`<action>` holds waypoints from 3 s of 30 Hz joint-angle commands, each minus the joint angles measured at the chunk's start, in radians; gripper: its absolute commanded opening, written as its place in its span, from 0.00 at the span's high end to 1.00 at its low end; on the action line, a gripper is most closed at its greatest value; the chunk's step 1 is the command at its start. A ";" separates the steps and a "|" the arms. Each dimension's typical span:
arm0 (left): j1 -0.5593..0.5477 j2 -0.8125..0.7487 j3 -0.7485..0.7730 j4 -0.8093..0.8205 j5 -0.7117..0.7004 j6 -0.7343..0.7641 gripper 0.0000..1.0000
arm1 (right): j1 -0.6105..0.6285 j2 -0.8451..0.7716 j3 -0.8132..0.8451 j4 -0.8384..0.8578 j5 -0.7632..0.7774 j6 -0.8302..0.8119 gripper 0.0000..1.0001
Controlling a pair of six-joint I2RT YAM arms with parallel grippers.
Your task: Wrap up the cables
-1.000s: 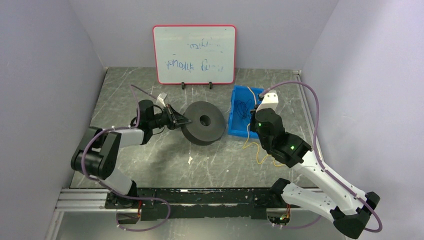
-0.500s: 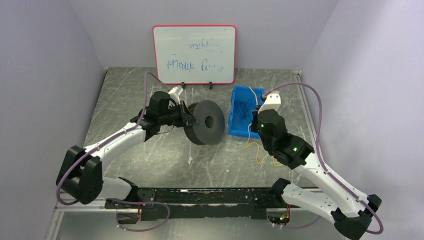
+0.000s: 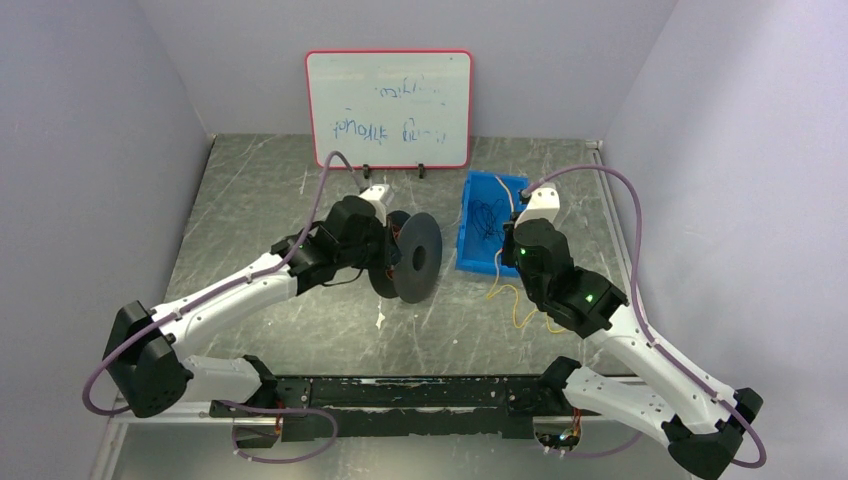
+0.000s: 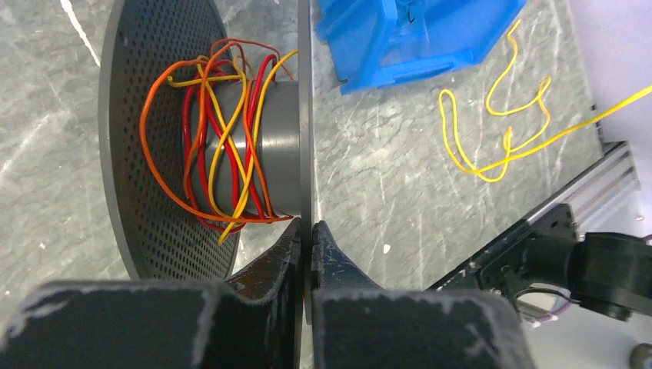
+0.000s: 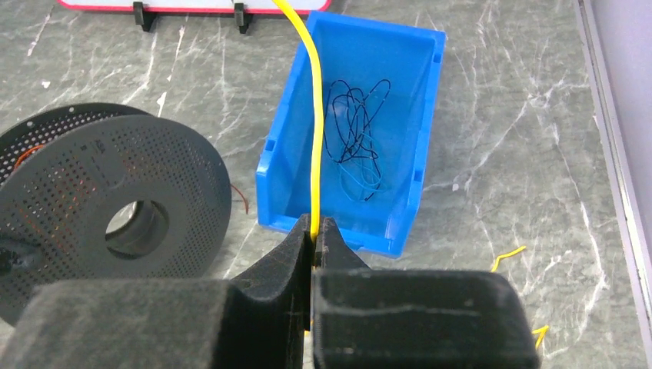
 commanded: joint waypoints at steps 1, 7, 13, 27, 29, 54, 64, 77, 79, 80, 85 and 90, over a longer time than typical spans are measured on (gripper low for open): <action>-0.107 0.004 0.077 -0.103 -0.226 0.030 0.93 | -0.007 -0.004 -0.006 -0.007 0.005 0.016 1.00; -0.248 0.080 0.153 -0.195 -0.409 0.018 0.93 | -0.008 -0.013 -0.019 -0.012 0.008 0.021 1.00; -0.327 0.143 0.201 -0.243 -0.484 0.000 0.93 | -0.008 -0.019 -0.031 -0.016 0.014 0.028 1.00; -0.393 0.184 0.219 -0.268 -0.525 -0.026 0.76 | -0.008 -0.033 -0.039 -0.024 0.019 0.043 1.00; -0.402 0.180 0.224 -0.269 -0.529 -0.027 0.71 | -0.007 -0.033 -0.039 -0.023 0.020 0.046 1.00; -0.297 0.056 0.355 -0.240 -0.634 0.173 0.33 | -0.008 -0.037 -0.045 -0.025 0.004 0.059 1.00; -0.084 0.125 0.287 -0.121 -0.317 0.190 0.32 | -0.007 -0.039 -0.060 -0.020 -0.006 0.061 1.00; -0.003 0.252 0.296 -0.072 -0.221 0.198 0.56 | -0.007 -0.041 -0.070 -0.010 -0.012 0.053 1.00; 0.003 0.263 0.295 -0.065 -0.213 0.198 0.63 | -0.007 -0.038 -0.070 -0.009 -0.012 0.053 1.00; 0.006 0.268 0.295 -0.063 -0.211 0.198 0.66 | -0.007 -0.037 -0.070 -0.010 -0.013 0.053 1.00; 0.018 0.286 0.305 -0.054 -0.206 0.236 0.83 | -0.008 -0.038 -0.072 -0.009 -0.011 0.051 1.00; 0.020 0.288 0.315 -0.053 -0.215 0.241 0.93 | -0.008 -0.036 -0.073 -0.007 -0.009 0.053 1.00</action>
